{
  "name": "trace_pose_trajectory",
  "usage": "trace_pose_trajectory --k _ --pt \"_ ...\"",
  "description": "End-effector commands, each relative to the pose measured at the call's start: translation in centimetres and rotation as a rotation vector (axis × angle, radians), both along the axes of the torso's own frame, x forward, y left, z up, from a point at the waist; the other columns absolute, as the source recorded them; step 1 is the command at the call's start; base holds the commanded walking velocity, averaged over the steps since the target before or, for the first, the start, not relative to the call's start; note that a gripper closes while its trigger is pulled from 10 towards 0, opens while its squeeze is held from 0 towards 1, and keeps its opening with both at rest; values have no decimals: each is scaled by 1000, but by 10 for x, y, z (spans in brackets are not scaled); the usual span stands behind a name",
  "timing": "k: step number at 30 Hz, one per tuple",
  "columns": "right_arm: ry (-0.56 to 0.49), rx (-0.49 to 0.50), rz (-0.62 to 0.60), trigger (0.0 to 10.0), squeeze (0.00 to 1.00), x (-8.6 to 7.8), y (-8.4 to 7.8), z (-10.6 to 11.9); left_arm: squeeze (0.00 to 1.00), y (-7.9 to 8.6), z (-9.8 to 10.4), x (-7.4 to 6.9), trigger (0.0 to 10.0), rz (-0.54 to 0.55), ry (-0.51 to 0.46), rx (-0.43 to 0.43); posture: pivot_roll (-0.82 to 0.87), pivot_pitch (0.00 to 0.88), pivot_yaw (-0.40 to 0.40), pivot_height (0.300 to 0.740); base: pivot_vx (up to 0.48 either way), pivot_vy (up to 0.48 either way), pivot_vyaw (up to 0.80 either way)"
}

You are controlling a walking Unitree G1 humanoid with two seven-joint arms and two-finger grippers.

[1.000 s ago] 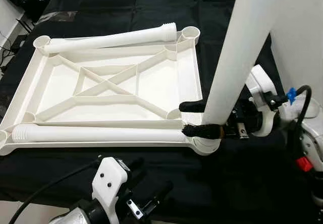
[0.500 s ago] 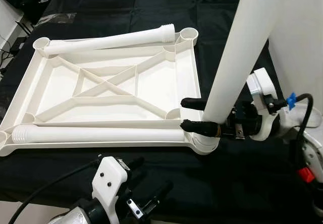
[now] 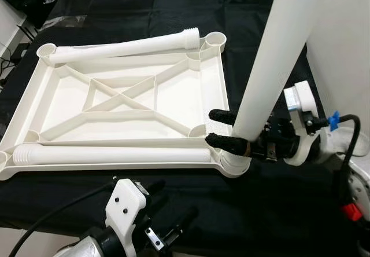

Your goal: Building children table

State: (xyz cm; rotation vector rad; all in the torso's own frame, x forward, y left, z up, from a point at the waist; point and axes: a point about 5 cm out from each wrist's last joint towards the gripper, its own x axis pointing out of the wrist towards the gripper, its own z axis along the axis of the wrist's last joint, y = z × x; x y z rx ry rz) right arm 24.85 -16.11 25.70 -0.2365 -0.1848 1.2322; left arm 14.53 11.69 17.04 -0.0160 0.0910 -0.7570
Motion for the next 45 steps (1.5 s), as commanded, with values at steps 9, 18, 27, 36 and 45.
trace_pose_trajectory --k 9,18,27,36,45 --pt "65 30 -90 10000 0 -3 7 -15 0 3 -4 -1 10000 -10 27 21 16 311 73 740 0 0 0" --pt "50 46 -160 10000 0 -6 16 -18 0 4 -4 0 10000 -9 25 25 18 311 75 740 0 0 0" --pt "33 109 -206 10000 0 -16 29 -19 0 5 -5 1 10000 -15 25 29 12 308 81 740 0 0 0" --pt "26 119 -215 10000 0 -21 36 -23 0 5 -6 1 10000 -15 25 32 14 305 80 740 0 0 0" --pt "-2 99 -267 10000 0 -27 42 -26 0 6 -8 0 10000 -20 28 34 8 298 81 740 0 0 0"
